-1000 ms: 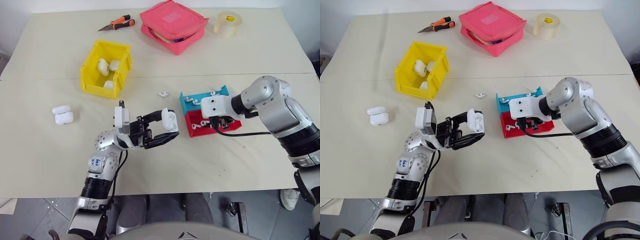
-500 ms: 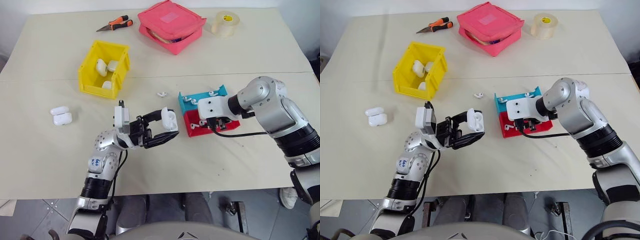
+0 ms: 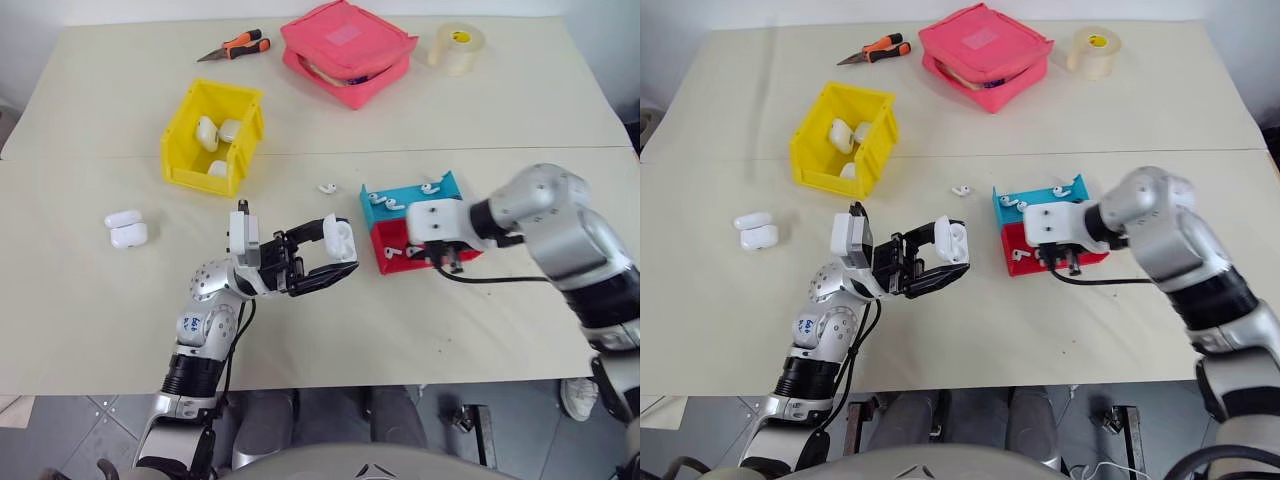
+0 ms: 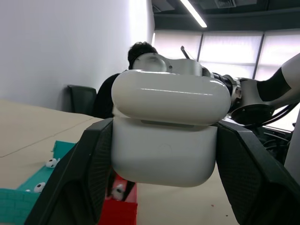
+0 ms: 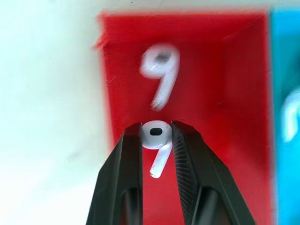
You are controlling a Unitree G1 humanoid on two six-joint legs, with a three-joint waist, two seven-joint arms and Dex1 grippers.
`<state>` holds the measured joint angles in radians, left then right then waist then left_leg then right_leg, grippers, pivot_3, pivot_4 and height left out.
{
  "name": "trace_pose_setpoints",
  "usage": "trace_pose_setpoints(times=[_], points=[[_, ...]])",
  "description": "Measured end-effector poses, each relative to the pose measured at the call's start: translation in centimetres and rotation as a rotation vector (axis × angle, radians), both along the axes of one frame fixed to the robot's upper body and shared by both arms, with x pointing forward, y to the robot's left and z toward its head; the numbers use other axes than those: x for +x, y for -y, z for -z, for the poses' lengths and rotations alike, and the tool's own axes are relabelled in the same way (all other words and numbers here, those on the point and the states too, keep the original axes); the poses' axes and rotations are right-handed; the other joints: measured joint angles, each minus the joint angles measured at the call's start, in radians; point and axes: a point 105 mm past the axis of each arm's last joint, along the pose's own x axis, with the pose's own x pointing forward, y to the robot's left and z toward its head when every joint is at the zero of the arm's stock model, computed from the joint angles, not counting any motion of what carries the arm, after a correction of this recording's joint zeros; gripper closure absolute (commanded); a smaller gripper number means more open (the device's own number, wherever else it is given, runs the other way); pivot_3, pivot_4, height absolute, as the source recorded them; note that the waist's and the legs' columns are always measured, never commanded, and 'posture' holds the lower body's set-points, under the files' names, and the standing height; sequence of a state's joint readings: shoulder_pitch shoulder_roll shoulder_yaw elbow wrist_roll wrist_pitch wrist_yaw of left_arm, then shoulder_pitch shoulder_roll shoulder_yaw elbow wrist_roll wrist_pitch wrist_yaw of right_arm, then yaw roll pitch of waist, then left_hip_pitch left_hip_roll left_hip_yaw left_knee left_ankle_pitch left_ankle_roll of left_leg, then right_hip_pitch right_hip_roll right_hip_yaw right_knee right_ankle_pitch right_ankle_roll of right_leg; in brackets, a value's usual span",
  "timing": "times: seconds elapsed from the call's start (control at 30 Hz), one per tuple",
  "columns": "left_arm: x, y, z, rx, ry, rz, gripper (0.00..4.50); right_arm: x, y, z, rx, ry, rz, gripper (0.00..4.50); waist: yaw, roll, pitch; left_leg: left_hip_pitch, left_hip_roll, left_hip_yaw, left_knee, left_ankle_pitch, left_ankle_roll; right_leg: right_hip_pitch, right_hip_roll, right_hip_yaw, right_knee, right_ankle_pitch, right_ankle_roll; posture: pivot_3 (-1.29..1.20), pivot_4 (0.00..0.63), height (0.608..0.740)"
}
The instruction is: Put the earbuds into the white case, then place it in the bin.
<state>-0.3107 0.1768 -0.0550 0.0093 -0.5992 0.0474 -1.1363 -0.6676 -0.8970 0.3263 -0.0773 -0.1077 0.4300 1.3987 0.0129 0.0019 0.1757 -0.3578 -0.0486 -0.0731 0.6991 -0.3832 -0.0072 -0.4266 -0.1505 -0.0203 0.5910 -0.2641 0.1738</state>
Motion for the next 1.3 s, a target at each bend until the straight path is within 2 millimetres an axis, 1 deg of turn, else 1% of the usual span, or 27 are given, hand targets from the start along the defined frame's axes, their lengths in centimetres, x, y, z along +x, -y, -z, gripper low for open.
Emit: trace_pose_setpoints(times=[0.03,0.07,0.1,0.23,0.3,0.37,0.4,0.47,0.53,0.63,0.7,0.8,0.9,0.97,1.13,1.3], points=[[0.0,0.0,-0.1,-0.001,-0.001,0.005,1.63,-0.5,0.7,-0.7,0.078,0.010,0.036,3.97,0.003,0.000,0.000,0.000,0.000,0.000,0.000,0.000,0.000,0.000,0.000,0.000,0.000,0.000,0.000,0.00,0.150,0.740],[0.1,-0.1,-0.1,-0.002,-0.001,0.004,1.63,-0.7,0.8,-1.1,0.112,0.020,0.041,3.97,0.003,0.000,0.000,0.000,0.000,0.000,0.000,0.000,0.000,0.000,0.000,0.000,0.000,0.000,0.000,0.00,0.150,0.740],[0.1,0.1,-0.3,-0.002,0.003,0.016,1.63,-1.3,1.0,-1.8,0.184,0.045,0.053,3.97,0.004,0.000,0.000,0.000,0.000,0.000,0.000,0.000,0.000,0.000,0.000,0.000,0.000,0.000,0.000,0.00,0.150,0.740],[0.1,0.2,-0.9,-0.014,0.011,0.045,1.63,-2.7,1.3,-3.5,0.457,0.131,0.098,3.97,0.008,0.000,0.000,0.001,0.001,0.001,0.000,0.000,0.000,0.000,0.001,0.000,0.001,0.000,0.000,0.00,0.150,0.740],[0.1,0.3,-1.0,-0.014,0.003,0.055,1.63,-3.2,1.1,-4.1,0.632,0.174,0.129,3.97,0.009,0.000,0.000,0.001,0.001,0.002,0.000,0.000,0.000,0.000,0.001,0.000,0.001,0.000,0.000,0.00,0.150,0.740],[0.1,0.3,-1.1,-0.017,0.000,0.070,1.63,-3.6,0.3,-5.3,0.819,0.219,0.140,3.97,0.007,0.000,0.000,0.001,0.001,0.002,0.000,0.000,0.000,0.000,0.001,0.001,0.002,0.000,0.000,0.00,0.150,0.740],[0.1,0.4,-1.3,-0.021,0.004,0.079,1.63,-3.9,-0.3,-6.4,0.940,0.258,0.139,3.97,0.007,0.000,0.000,0.001,0.002,0.001,0.000,0.000,-0.001,0.000,0.001,0.001,0.002,0.000,0.000,0.00,0.150,0.740],[0.1,0.6,-1.8,-0.024,0.014,0.092,1.63,-4.2,-0.9,-7.5,1.058,0.289,0.136,3.97,0.008,0.000,0.000,0.001,0.001,0.001,0.000,0.000,-0.001,0.000,0.001,0.001,0.002,0.000,0.000,0.00,0.150,0.740],[0.2,0.7,-1.9,-0.025,0.007,0.102,1.63,-4.8,-2.0,-8.9,1.232,0.313,0.124,3.97,0.007,0.000,0.000,0.002,0.001,0.001,0.000,0.000,-0.001,0.000,0.001,0.001,0.002,0.000,0.000,0.00,0.150,0.740],[0.3,0.9,-2.2,-0.029,-0.009,0.130,1.63,-5.5,-3.6,-10.1,1.427,0.285,0.121,3.97,0.004,0.000,0.000,0.002,0.001,0.000,0.000,0.000,-0.001,0.000,0.001,0.001,0.002,0.000,0.000,0.00,0.150,0.740],[0.3,0.9,-2.4,-0.029,-0.009,0.147,1.63,-5.8,-4.8,-10.4,1.480,0.262,0.103,3.97,0.004,0.000,0.000,0.002,0.001,0.000,0.000,0.000,-0.001,0.000,0.001,0.001,0.003,0.000,0.000,0.00,0.150,0.740],[0.5,1.1,-2.2,-0.031,-0.033,0.158,1.63,-6.1,-6.3,-10.5,1.541,0.217,0.078,3.97,-0.001,0.001,0.000,0.002,0.001,0.000,0.000,0.000,-0.001,0.000,0.001,0.001,0.003,0.000,0.000,0.00,0.150,0.740],[0.6,1.3,-2.3,-0.035,-0.040,0.168,1.63,-6.3,-7.3,-10.4,1.565,0.196,0.062,3.97,-0.002,0.001,0.000,0.002,0.001,0.000,0.000,0.000,-0.001,0.000,0.001,0.001,0.003,0.000,0.000,0.00,0.150,0.740],[0.6,1.5,-2.7,-0.039,-0.029,0.175,1.63,-6.5,-7.8,-10.0,1.574,0.168,0.054,3.97,-0.004,0.001,0.000,0.002,0.000,0.001,0.000,0.000,-0.001,0.000,0.001,0.001,0.003,0.000,0.000,0.00,0.150,0.740],[0.6,1.8,-2.9,-0.053,-0.031,0.183,1.63,-6.7,-8.3,-9.0,1.584,0.133,0.059,3.97,-0.016,0.001,0.000,0.002,0.000,0.001,-0.001,0.000,0.000,0.000,0.002,0.001,0.003,0.000,0.000,0.00,0.150,0.740],[0.5,1.9,-2.9,-0.058,-0.034,0.186,1.63,-6.5,-8.6,-8.2,1.586,0.103,0.065,3.97,-0.017,0.001,0.000,0.002,0.001,0.001,-0.001,0.000,-0.001,0.000,0.002,0.001,0.003,0.000,0.000,0.00,0.150,0.740]])
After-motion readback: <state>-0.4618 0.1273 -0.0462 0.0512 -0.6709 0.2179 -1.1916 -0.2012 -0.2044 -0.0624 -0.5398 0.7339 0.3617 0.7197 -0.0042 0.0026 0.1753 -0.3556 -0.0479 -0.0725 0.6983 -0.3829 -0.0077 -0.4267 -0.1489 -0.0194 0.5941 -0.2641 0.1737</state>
